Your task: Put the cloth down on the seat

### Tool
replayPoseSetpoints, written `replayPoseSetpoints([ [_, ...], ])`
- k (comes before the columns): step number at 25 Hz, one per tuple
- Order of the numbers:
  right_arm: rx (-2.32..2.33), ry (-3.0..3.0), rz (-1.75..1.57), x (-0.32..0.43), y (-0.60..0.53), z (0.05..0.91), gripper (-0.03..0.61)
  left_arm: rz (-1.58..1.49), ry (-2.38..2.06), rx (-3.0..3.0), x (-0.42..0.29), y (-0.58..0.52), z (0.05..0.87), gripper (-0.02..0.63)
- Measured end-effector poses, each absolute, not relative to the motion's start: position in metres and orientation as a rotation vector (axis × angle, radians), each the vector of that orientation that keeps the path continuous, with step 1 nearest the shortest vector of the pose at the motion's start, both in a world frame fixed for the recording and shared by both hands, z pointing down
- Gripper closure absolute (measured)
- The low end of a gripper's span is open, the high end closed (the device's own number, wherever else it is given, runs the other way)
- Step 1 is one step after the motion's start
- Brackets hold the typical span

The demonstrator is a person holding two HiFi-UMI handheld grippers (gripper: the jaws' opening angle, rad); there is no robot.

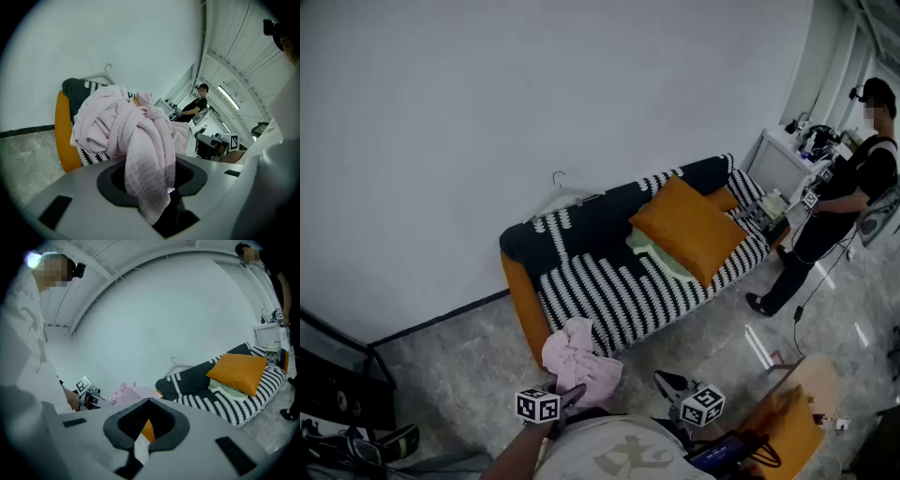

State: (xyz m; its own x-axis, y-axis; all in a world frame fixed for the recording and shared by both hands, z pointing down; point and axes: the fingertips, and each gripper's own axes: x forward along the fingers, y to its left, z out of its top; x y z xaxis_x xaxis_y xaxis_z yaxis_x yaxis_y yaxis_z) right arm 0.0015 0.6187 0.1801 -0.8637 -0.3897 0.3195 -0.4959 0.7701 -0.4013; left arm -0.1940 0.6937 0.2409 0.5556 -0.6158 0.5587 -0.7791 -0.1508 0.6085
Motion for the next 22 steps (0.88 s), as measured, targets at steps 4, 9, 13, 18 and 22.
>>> replayPoseSetpoints([
  [4,0.68,-2.768,0.686,-0.002,0.619,0.173,0.563,0.222,-1.147,1.863,-0.191,0.694,0.235,0.426],
  [9,0.719,-2.759,0.693,0.002,0.619,0.174,0.565,0.222,-1.13,1.875,-0.184,0.685,0.238,0.426],
  [13,0.815,-2.781,0.766,0.013,0.61,0.168,0.563,0.239,-1.118,1.901,-0.178,0.679,0.234,0.426],
  [18,0.807,-2.76,0.74,0.01,0.604,0.17,0.563,0.232,-1.126,1.906,-0.18,0.668,0.232,0.425],
  [22,0.81,-2.75,0.727,0.006,0.599,0.168,0.563,0.243,-1.134,1.924,-0.181,0.662,0.225,0.425],
])
